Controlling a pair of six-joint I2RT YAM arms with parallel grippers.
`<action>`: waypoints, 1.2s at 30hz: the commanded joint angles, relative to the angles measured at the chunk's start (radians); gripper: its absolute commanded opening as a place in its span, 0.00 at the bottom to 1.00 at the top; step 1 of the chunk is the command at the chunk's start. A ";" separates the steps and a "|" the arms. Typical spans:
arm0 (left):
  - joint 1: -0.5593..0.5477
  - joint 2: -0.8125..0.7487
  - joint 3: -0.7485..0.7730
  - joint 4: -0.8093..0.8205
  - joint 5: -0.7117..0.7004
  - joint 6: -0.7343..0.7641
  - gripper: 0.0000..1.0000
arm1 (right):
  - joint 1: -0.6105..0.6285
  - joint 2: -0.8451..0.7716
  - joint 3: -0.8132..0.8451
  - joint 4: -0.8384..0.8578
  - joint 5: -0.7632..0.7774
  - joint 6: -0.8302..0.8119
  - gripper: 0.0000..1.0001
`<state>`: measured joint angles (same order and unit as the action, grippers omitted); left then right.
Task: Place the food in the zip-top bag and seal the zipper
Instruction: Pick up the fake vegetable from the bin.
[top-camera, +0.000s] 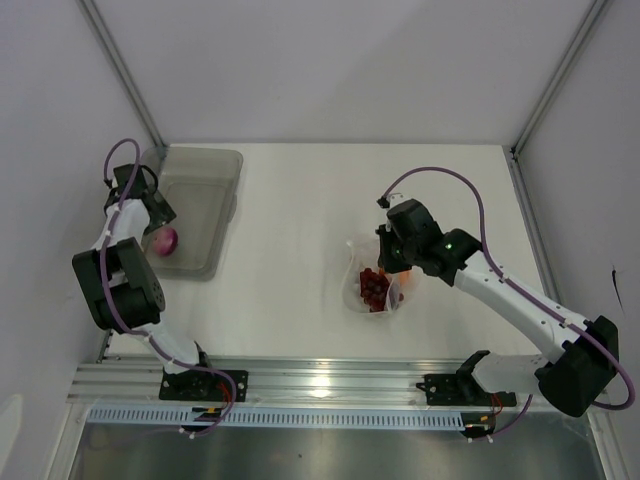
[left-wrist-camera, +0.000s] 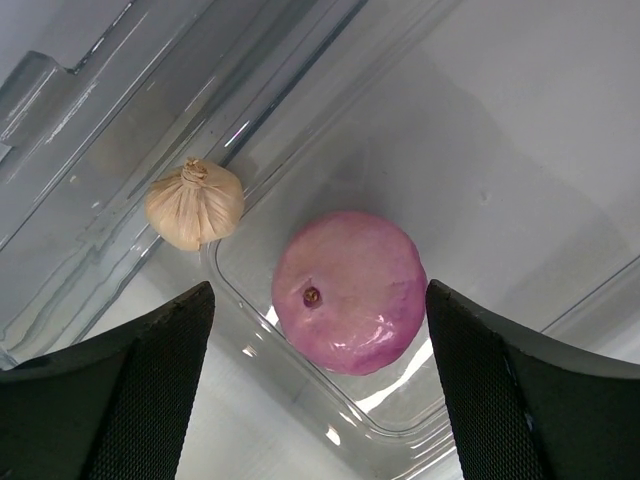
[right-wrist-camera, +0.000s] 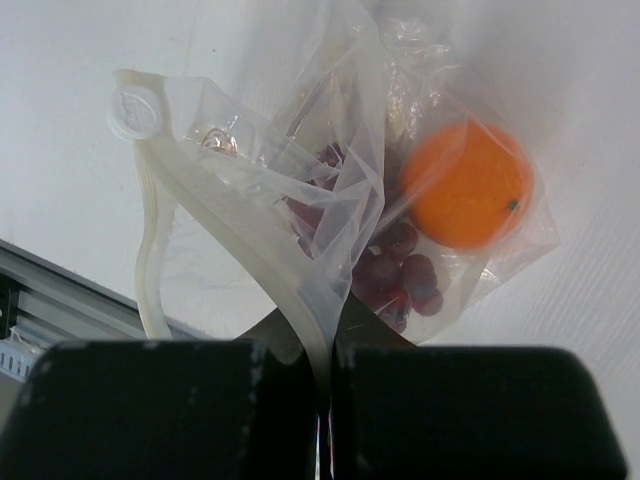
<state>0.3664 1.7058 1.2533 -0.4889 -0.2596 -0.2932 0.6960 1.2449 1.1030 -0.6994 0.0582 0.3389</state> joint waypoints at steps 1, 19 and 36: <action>-0.012 0.005 0.001 0.010 -0.003 0.040 0.88 | -0.004 -0.024 0.003 0.026 -0.009 0.000 0.00; -0.089 0.069 -0.025 -0.027 -0.109 0.038 0.87 | -0.004 -0.042 -0.022 0.031 0.002 0.009 0.00; -0.090 0.166 0.084 -0.066 -0.155 0.094 0.77 | -0.006 -0.042 -0.015 0.020 0.006 0.011 0.00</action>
<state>0.2806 1.8591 1.2877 -0.5434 -0.3939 -0.2333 0.6960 1.2224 1.0790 -0.6937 0.0555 0.3443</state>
